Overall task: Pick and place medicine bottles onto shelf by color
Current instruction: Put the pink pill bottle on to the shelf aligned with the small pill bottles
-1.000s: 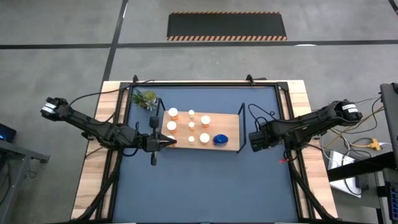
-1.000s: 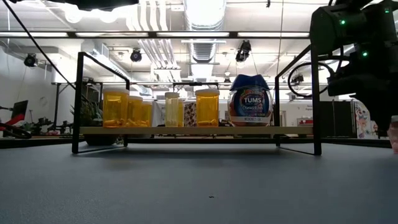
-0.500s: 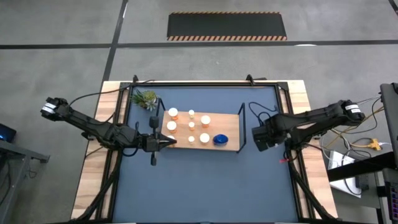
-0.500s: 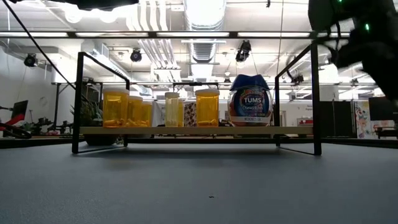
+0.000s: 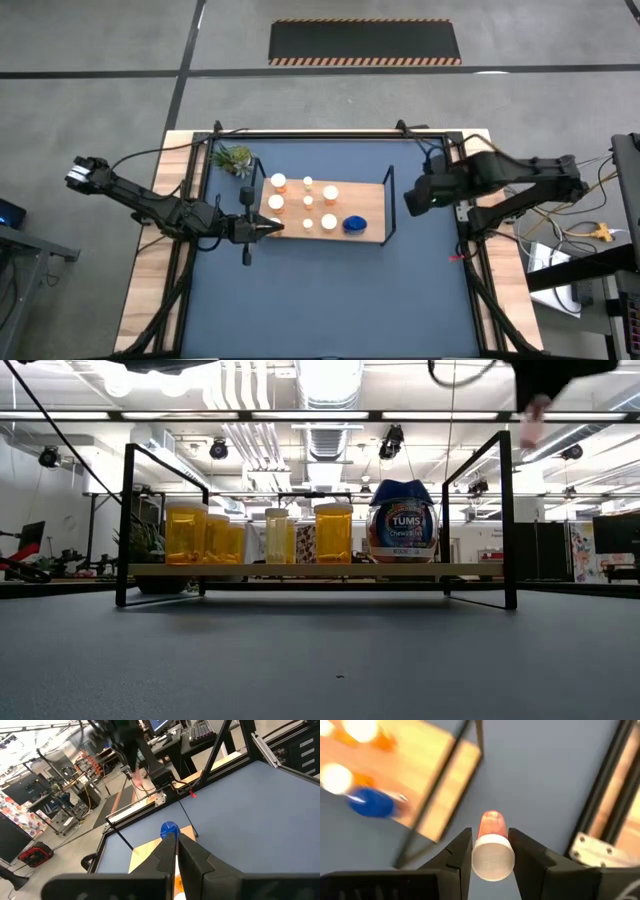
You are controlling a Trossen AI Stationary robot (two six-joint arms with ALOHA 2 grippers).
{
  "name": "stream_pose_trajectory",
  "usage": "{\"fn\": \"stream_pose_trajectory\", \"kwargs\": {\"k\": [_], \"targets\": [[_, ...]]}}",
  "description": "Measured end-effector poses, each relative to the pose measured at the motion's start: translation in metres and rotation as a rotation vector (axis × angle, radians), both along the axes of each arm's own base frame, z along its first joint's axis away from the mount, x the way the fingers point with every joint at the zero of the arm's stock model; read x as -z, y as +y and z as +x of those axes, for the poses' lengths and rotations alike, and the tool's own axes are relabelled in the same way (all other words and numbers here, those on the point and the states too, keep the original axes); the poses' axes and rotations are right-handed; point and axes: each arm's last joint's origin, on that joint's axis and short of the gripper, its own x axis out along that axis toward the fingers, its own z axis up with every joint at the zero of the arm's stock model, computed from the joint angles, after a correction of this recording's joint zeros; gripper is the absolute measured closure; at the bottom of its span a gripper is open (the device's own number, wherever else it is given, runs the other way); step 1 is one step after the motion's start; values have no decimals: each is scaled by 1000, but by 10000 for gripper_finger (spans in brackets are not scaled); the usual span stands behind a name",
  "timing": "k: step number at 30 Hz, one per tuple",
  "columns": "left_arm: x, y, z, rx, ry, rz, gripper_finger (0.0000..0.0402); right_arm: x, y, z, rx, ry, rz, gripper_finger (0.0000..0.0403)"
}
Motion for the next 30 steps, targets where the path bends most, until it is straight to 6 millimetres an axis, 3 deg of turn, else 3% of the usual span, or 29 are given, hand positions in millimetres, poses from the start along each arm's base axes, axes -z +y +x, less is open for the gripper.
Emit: {"fn": "stream_pose_trajectory", "kwargs": {"k": [6, 12, 22, 30], "targets": [[0, 0, 0, -2, 1, 1, 402, -33, -2, 3, -32, -113, -75, 300], [0, 0, 0, -2, 1, 2, 402, -42, -1, 19, -73, -134, -102, 300], [0, 0, 0, -2, 0, 7, 402, -59, -3, 82, -272, -129, -177, 300], [-9, 2, -2, -29, -37, 183, 402, -53, -35, 148, -464, -109, -131, 300]]}}
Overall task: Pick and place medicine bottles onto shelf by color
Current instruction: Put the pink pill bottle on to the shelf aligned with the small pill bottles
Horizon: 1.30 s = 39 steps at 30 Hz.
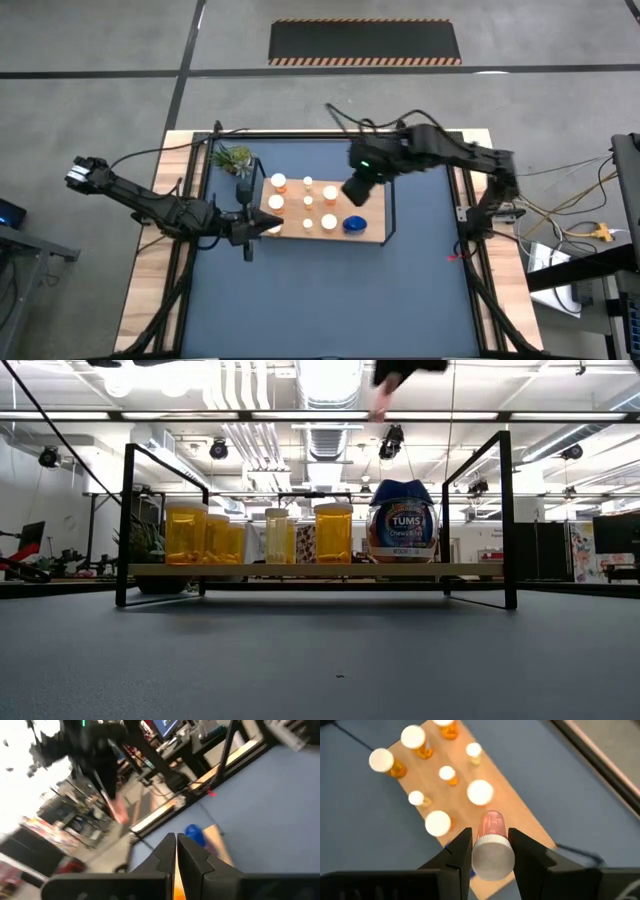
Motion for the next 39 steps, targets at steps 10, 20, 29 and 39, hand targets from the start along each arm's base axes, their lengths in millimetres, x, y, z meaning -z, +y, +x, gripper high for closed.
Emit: {"fn": "stream_pose_trajectory", "kwargs": {"k": [10, 20, 29, 39], "targets": [[2, 9, -19, -63, -37, 30, 402, 53, -80, 72, -89, 58, 110, 300], [11, 17, -40, -67, -91, -45, 402, 114, -145, 100, -63, 46, 246, 300], [14, 22, -54, -67, -149, -101, 402, 139, -145, 112, -95, 83, 278, 300], [17, 22, -53, -67, -133, -96, 402, 153, -135, 122, -94, 115, 301, 300]]}}
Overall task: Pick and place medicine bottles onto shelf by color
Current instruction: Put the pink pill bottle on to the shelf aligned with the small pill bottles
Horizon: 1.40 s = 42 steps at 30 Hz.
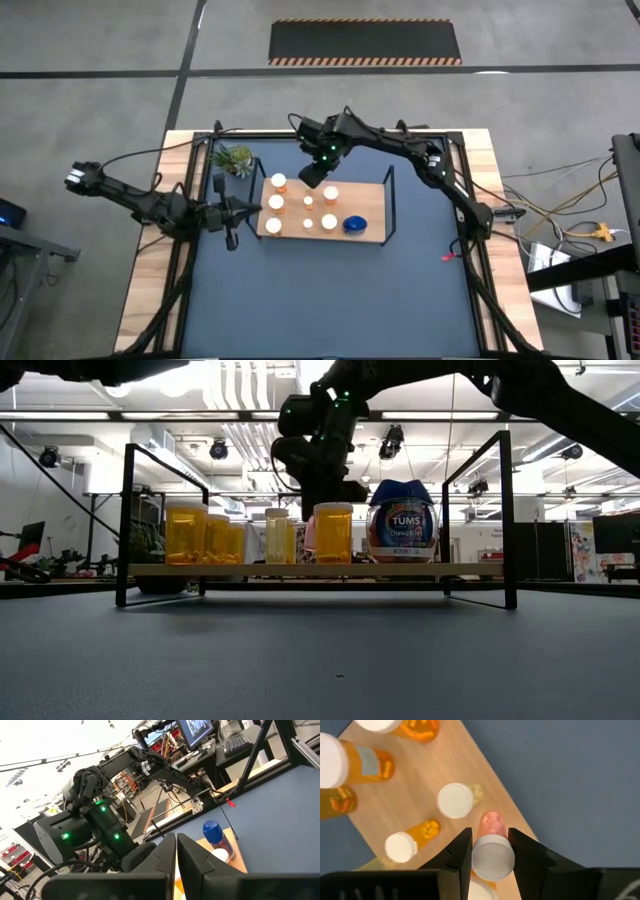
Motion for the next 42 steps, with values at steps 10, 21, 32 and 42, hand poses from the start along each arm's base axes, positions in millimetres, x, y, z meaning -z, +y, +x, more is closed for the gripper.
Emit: {"fn": "stream_pose_trajectory", "kwargs": {"k": [10, 21, 32, 42], "targets": [[1, 0, 1, 0, 8, 6, 402, 0, 9, 3, -7, -1, 4, 300], [1, 0, 1, 0, 7, 5, 402, 0, 25, 8, -42, 6, 5, 300], [1, 0, 1, 3, 6, 5, 402, 0, 35, 11, -67, 3, 3, 300], [1, 0, 1, 2, 6, 5, 402, -1, 46, 17, -102, -36, -12, 300]]}}
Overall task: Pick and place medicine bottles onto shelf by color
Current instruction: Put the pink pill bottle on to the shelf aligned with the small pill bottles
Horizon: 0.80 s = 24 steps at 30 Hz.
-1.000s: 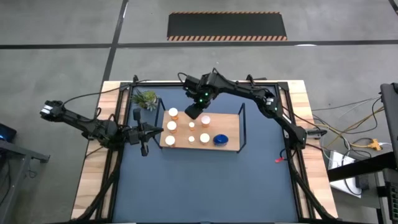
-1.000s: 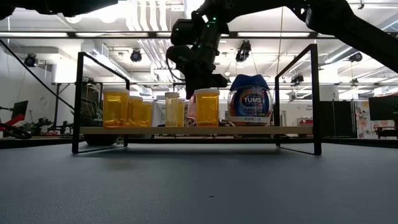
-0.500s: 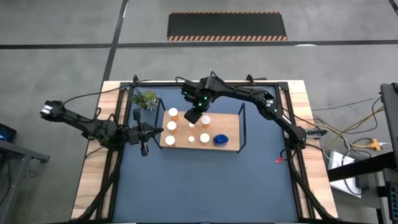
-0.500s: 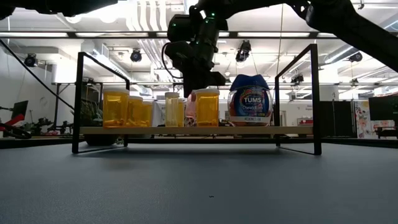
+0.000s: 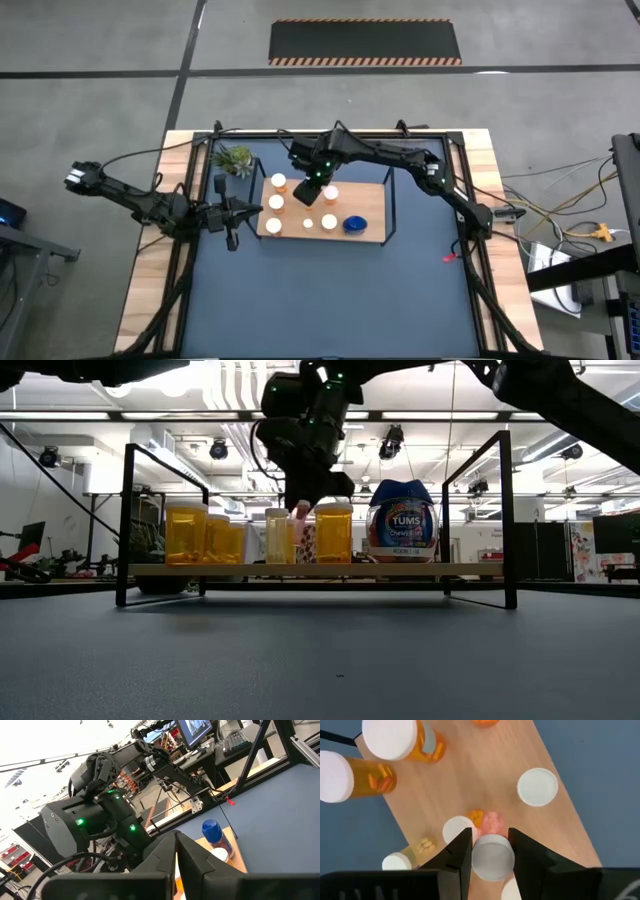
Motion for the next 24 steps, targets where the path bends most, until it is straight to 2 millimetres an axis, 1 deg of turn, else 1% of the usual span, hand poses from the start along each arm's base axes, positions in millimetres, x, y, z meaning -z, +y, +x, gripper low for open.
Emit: {"fn": "stream_pose_trajectory", "kwargs": {"k": [12, 24], "targets": [[-1, 0, 0, 0, -3, -1, 402, -1, 0, 3, -61, -34, -38, 300], [-1, 0, 1, -4, 1, 0, 402, -2, -1, 4, -85, -56, -53, 300]]}}
